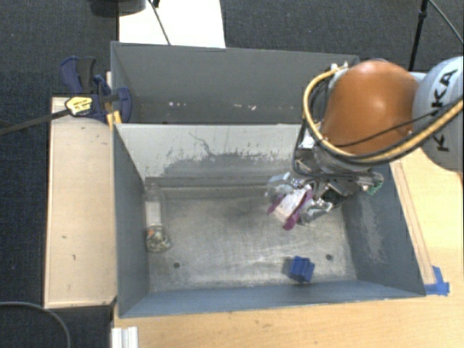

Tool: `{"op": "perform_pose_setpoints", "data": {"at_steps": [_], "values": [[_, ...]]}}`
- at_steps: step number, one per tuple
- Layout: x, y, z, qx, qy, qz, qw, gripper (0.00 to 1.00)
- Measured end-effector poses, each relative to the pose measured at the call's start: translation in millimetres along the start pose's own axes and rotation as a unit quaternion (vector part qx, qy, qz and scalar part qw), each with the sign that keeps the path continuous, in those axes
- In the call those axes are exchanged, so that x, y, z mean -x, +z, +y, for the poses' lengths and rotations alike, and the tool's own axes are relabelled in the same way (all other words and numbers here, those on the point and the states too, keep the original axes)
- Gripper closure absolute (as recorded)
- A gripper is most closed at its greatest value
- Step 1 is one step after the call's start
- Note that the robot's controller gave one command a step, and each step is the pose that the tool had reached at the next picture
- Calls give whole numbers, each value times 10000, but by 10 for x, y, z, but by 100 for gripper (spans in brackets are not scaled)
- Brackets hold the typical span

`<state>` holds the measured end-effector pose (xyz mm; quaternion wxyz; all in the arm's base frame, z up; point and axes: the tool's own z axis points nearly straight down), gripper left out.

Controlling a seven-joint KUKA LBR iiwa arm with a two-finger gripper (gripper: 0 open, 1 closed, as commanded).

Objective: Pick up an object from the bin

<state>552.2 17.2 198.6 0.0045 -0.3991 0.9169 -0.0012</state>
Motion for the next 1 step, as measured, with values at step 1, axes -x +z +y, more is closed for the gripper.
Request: {"op": "perform_pose_setpoints", "data": {"at_steps": [1], "values": [[147,-1254,18,-10,-29,-10,10000,100]]}}
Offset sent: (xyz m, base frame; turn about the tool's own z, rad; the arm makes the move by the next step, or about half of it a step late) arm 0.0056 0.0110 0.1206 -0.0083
